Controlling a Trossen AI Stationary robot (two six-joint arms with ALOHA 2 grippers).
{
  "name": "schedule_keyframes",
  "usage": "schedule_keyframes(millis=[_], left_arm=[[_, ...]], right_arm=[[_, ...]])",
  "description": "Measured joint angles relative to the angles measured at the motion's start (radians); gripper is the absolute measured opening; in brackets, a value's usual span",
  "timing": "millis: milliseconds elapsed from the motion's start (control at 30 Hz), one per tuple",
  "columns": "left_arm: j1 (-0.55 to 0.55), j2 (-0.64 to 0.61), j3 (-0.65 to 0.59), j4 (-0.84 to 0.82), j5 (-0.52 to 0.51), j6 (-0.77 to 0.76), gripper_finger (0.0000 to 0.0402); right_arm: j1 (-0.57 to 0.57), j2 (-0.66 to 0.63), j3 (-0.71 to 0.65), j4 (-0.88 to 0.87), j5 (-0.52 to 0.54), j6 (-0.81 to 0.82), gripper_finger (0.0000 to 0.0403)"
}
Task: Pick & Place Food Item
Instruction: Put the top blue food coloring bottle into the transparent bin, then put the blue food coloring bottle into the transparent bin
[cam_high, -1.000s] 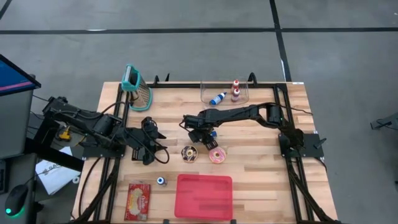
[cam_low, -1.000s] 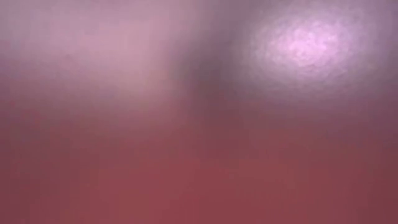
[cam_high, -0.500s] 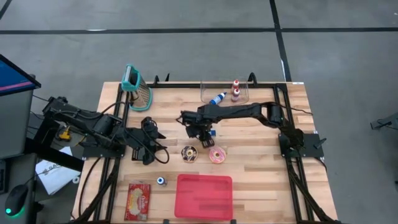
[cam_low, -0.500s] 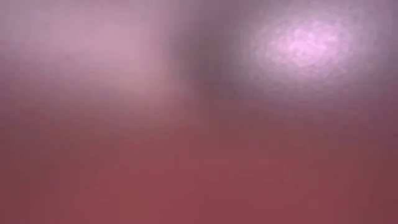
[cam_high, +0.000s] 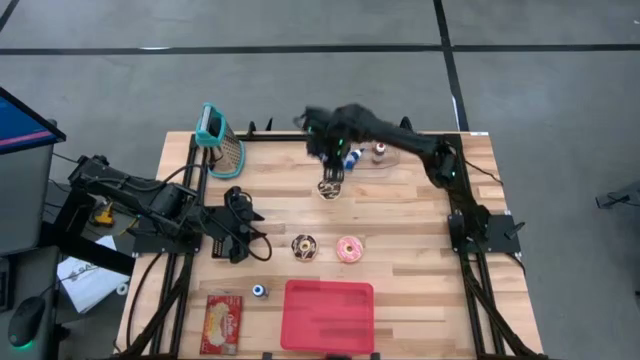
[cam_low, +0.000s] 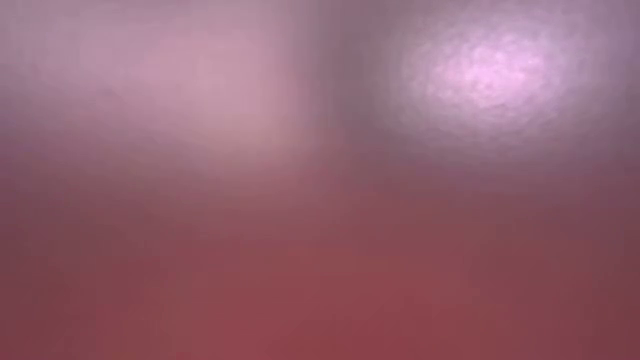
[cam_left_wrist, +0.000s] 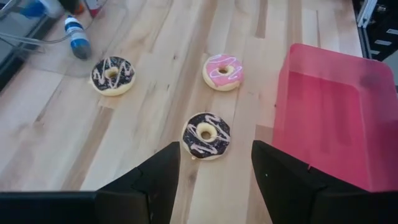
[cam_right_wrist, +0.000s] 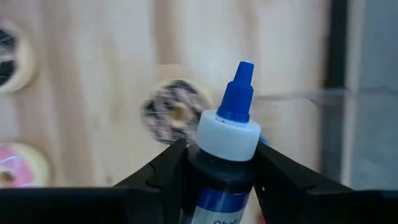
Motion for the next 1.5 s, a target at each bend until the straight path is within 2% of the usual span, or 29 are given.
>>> schedule_keyframes(millis=[200, 467, 733, 900, 1300, 1500], left_arm=[[0.0, 0.0, 0.0, 0.001, -0.022, -0.032, 0.0195], [0.0, 0.0, 0.0, 0.001, -0.04, -0.061, 0.0195], [0.013, 0.0, 0.0, 0.005, -0.048, -0.086, 0.0195], [0.017, 0.0, 0.0, 0.007, -0.048, -0.109, 0.0195], [0.017, 0.0, 0.0, 0.007, -0.048, -0.131, 0.0195], [0.003, 0.0, 0.0, -0.033, -0.04, -0.129, 0.0195]], right_arm=[[-0.153, 0.0, -0.02, 0.002, -0.007, 0.002, 0.0151], [-0.263, 0.001, -0.179, 0.067, -0.083, 0.009, 0.0151], [-0.277, 0.002, -0.296, 0.16, -0.119, 0.007, 0.0159], [-0.276, 0.002, -0.312, 0.208, -0.138, 0.026, 0.0166], [-0.283, 0.001, -0.312, 0.18, -0.144, 0.075, 0.02], [-0.271, -0.012, -0.312, 0.099, -0.265, 0.119, 0.0194]])
